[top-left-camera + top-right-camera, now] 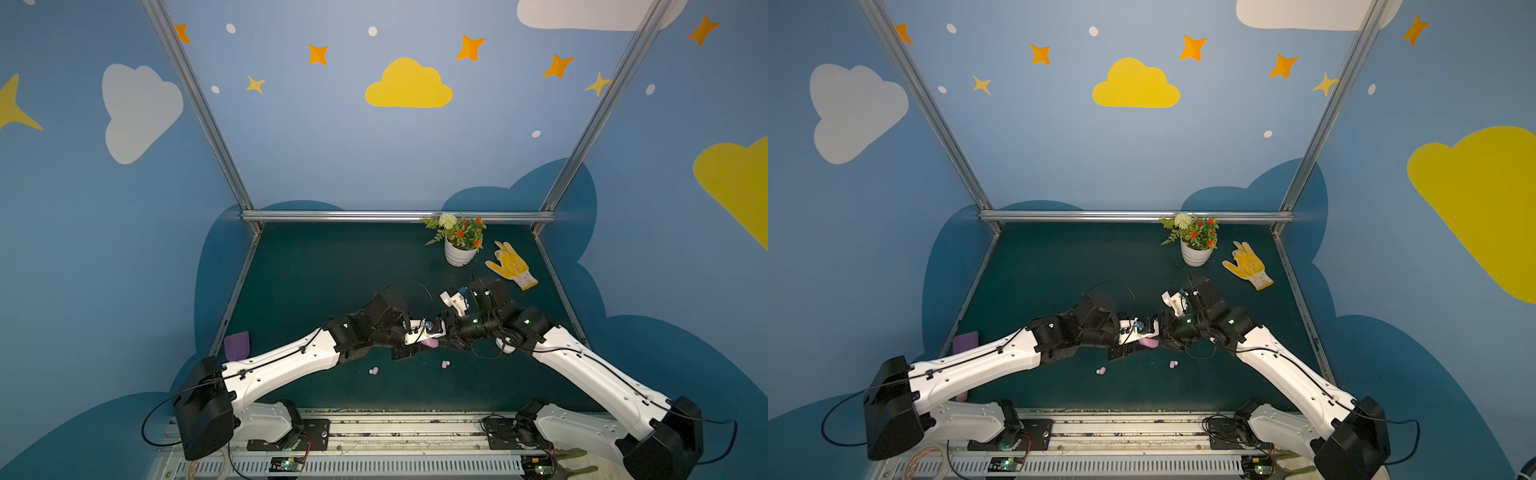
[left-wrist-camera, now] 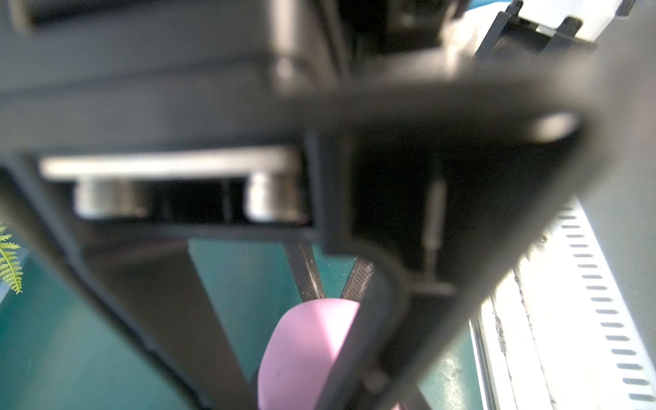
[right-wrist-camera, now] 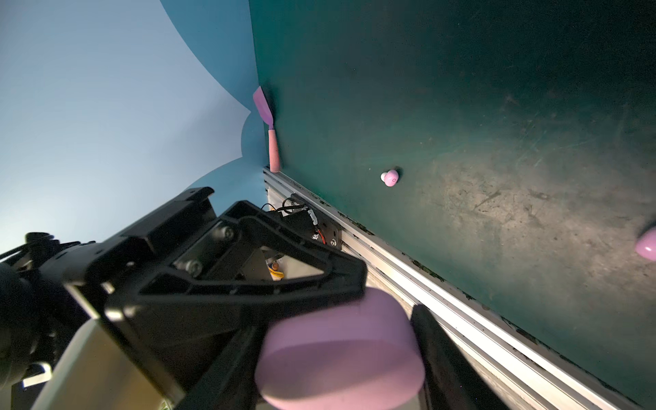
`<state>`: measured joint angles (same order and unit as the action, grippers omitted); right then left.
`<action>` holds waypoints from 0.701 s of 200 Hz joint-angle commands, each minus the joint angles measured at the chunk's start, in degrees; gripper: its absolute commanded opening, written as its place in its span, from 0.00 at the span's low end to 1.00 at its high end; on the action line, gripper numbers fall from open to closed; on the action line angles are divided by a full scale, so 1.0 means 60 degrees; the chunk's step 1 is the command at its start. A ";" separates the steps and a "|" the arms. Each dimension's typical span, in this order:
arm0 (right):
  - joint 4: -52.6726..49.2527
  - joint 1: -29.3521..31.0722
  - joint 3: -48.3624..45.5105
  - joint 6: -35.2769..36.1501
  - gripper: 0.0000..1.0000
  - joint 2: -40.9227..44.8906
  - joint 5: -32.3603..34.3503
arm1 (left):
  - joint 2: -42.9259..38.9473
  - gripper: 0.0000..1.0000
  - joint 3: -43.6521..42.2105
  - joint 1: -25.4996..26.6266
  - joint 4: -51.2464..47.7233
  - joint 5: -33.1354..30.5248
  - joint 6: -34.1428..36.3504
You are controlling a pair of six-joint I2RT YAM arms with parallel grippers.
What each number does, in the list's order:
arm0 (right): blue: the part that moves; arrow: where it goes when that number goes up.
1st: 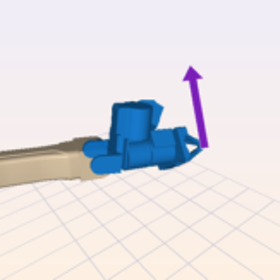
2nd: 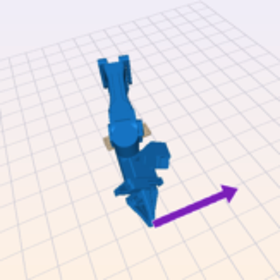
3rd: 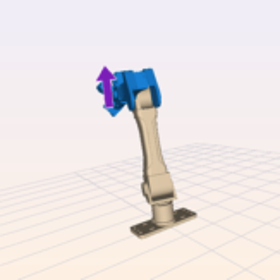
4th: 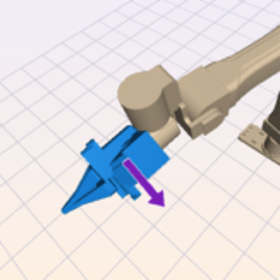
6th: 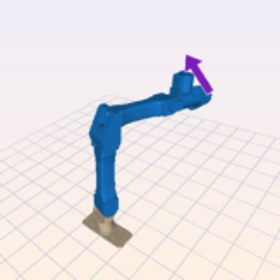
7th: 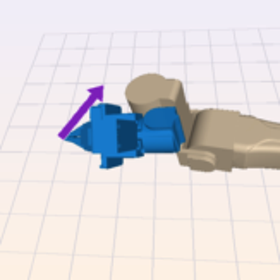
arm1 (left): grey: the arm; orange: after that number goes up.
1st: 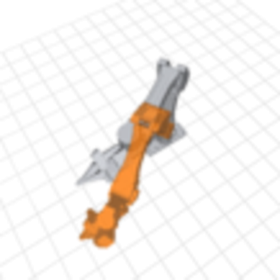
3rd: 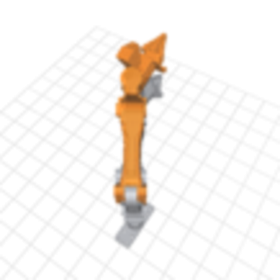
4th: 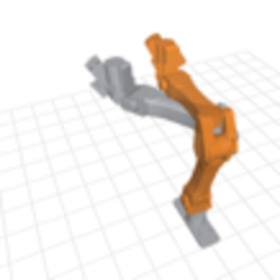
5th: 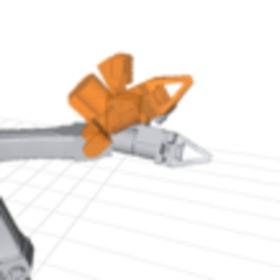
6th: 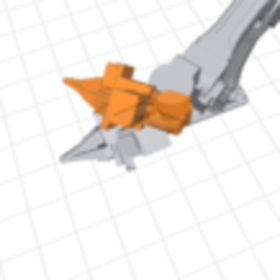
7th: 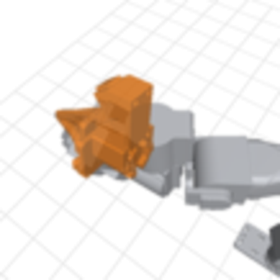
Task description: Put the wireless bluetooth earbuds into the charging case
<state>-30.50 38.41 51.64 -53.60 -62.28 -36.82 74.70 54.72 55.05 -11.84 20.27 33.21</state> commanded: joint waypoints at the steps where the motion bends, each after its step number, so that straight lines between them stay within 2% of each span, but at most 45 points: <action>1: 0.0343 -0.0158 0.0347 0.0028 0.61 0.0538 0.0297 | 0.0145 0.22 0.0073 0.0131 -0.0556 0.0097 -0.0131; 59: 0.0059 -0.0496 -0.0004 -0.0009 0.67 0.1200 0.0311 | 0.0160 0.19 0.0093 -0.0017 -0.0430 0.0348 -0.0434; 114: -0.0603 -0.0955 -0.0203 0.0272 0.68 0.1638 0.0296 | -0.0093 0.17 0.0030 -0.0191 -0.0150 0.0752 -0.0904; 140: -0.1521 -0.1070 0.0107 0.1017 0.68 0.1795 0.0667 | -0.0160 0.16 -0.0008 -0.0409 0.0059 0.1049 -0.1272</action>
<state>-33.71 32.56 51.20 -52.05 -52.80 -34.65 74.89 54.94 53.80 -12.75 23.83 28.34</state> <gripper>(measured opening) 0.679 0.390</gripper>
